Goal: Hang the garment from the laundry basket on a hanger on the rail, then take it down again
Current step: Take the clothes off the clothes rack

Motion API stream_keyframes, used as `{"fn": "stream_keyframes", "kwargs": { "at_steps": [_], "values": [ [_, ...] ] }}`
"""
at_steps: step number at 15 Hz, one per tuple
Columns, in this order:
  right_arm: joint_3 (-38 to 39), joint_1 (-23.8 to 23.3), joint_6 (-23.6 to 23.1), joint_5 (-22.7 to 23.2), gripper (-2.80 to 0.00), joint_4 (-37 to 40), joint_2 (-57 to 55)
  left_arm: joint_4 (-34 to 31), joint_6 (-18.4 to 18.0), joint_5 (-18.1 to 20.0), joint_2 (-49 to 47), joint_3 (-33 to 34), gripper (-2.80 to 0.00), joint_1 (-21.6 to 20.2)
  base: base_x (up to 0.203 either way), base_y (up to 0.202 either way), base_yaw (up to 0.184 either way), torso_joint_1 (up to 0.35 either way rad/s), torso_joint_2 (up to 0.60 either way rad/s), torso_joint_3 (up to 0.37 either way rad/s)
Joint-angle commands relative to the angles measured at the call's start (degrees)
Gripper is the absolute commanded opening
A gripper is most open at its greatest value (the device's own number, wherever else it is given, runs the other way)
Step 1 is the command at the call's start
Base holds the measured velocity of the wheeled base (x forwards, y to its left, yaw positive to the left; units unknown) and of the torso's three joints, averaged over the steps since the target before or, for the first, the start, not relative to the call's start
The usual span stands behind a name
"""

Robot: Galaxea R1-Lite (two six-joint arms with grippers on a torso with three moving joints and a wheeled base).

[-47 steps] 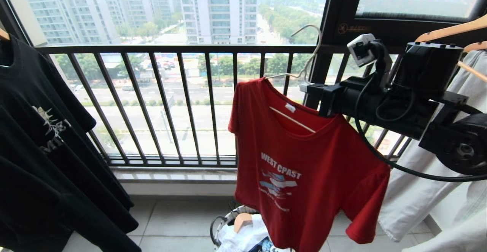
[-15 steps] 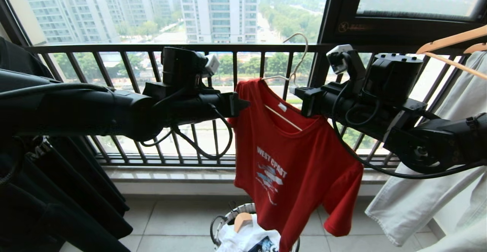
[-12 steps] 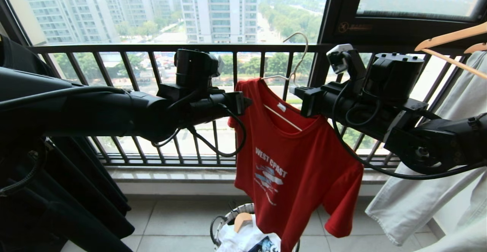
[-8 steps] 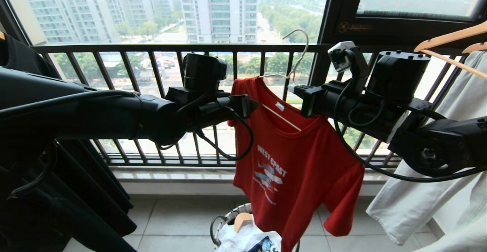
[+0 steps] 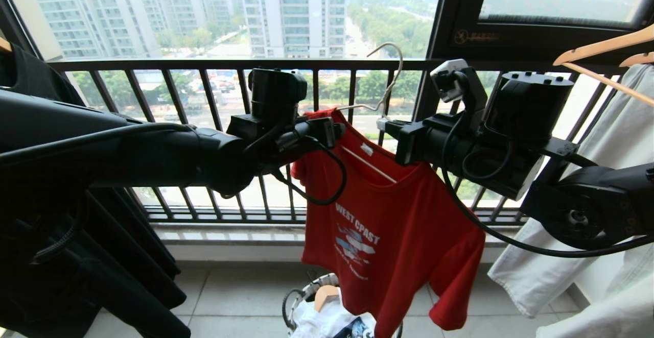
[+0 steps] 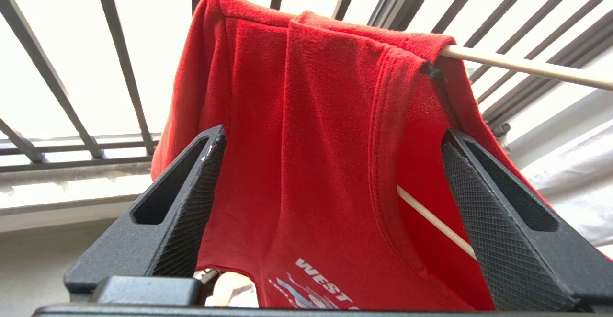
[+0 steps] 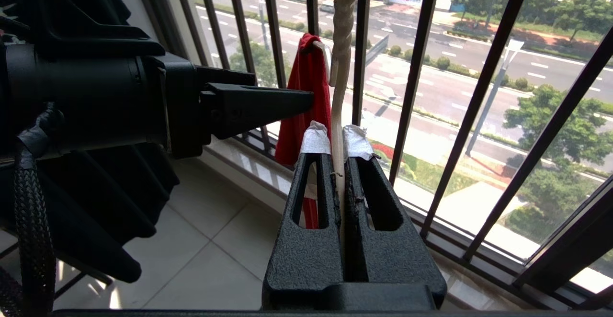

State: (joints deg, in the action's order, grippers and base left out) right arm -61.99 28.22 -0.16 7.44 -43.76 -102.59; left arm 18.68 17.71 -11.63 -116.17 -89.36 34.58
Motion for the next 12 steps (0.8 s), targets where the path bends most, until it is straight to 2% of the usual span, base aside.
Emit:
{"fn": "stream_keyframes", "kwargs": {
  "at_steps": [1,3,12],
  "values": [
    [0.0,0.1,0.0,0.0,-2.8,-0.3,0.5,4.6,-2.6,-3.2,-3.3,-0.1,0.0,0.0,0.0,0.0,0.0,0.0,0.0,0.0],
    [0.2,0.1,0.0,0.0,-2.8,-0.3,1.1,7.4,-4.0,-4.9,-4.3,0.0,0.0,-0.1,0.0,0.0,0.0,0.0,0.0,0.0],
    [0.4,0.0,0.0,0.0,-2.8,-0.3,1.3,7.5,-4.9,-8.2,-5.5,-3.3,0.0,-2.5,0.0,0.0,0.0,0.0,0.0,0.0]
  ]
}}
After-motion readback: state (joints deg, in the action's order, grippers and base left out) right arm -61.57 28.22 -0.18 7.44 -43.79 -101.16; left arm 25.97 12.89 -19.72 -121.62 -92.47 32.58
